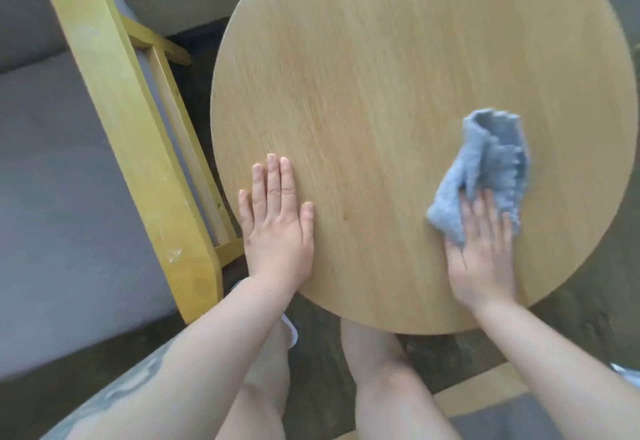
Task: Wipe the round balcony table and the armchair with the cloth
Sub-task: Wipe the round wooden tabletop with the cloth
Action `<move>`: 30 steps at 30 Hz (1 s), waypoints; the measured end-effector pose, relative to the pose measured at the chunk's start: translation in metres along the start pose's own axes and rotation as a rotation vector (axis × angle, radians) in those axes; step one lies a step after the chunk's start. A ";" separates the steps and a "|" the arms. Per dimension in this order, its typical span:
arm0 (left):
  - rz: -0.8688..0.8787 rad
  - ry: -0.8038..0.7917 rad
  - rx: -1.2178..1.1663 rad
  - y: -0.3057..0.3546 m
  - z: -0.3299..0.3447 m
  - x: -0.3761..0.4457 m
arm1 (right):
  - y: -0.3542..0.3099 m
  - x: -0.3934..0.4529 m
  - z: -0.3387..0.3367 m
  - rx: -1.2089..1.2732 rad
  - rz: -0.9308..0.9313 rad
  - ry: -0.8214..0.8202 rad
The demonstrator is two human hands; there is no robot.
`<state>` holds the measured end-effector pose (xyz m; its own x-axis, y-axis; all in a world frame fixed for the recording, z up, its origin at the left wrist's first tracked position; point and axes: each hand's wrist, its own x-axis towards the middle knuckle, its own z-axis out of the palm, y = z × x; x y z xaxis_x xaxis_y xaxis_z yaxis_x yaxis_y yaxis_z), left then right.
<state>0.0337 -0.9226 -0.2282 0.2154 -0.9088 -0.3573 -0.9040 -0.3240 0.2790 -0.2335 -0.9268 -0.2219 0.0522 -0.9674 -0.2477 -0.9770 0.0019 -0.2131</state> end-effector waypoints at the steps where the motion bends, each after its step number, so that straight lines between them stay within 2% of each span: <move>1: -0.011 -0.004 0.007 0.002 0.000 0.000 | -0.012 0.014 0.002 0.059 0.302 0.100; 2: -0.027 -0.016 0.004 0.005 0.000 0.000 | -0.037 0.027 0.005 0.117 0.515 0.156; 3: -0.038 -0.026 -0.006 0.006 0.000 0.000 | -0.065 0.030 0.009 0.129 0.546 0.186; 4: -0.039 -0.039 -0.015 0.006 0.000 -0.001 | -0.091 0.023 0.016 0.122 0.417 0.175; 6: -0.010 -0.070 -0.026 0.004 -0.003 0.001 | -0.113 -0.018 0.036 0.061 -0.061 0.036; 7: 0.011 -0.087 -0.029 0.002 -0.005 0.001 | -0.107 -0.044 0.040 0.023 -0.228 -0.022; 8: 0.023 -0.110 -0.038 0.001 -0.007 0.002 | -0.092 -0.064 0.039 -0.024 -0.294 -0.063; 9: 0.025 -0.132 -0.049 0.001 -0.008 0.003 | -0.073 -0.079 0.037 -0.057 -0.263 -0.060; 10: 0.025 -0.141 -0.052 0.001 -0.009 0.004 | -0.057 -0.085 0.035 -0.063 -0.137 -0.022; 13: 0.017 -0.109 -0.040 0.004 -0.009 0.004 | -0.058 -0.061 0.031 0.081 0.479 0.150; 14: 0.018 -0.103 -0.043 0.004 -0.008 0.003 | -0.077 -0.051 0.033 0.111 0.572 0.180; 15: 0.023 -0.099 -0.046 0.003 -0.007 0.002 | -0.100 -0.047 0.037 0.118 0.515 0.189; 16: 0.031 -0.095 -0.050 0.002 -0.006 0.002 | -0.120 -0.049 0.043 0.112 0.333 0.163; 18: 0.050 -0.098 -0.072 0.000 -0.007 0.003 | -0.139 -0.067 0.054 0.064 -0.105 0.005; 20: 0.082 -0.112 -0.102 -0.002 -0.010 0.003 | -0.126 -0.072 0.052 -0.015 -0.323 -0.094; 23: 0.133 -0.163 -0.179 -0.010 -0.020 0.004 | -0.113 -0.053 0.046 -0.031 -0.303 -0.104; 27: 0.267 -0.290 -0.201 -0.027 -0.047 -0.009 | -0.149 -0.034 0.051 0.064 -0.005 -0.010; 30: 0.450 -0.246 -0.074 -0.049 -0.066 -0.034 | -0.165 -0.030 0.057 0.047 0.068 0.065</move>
<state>0.0949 -0.8928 -0.1706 -0.2898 -0.8766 -0.3842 -0.8569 0.0588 0.5121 -0.0618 -0.8834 -0.2334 -0.0287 -0.9790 -0.2017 -0.9669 0.0784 -0.2428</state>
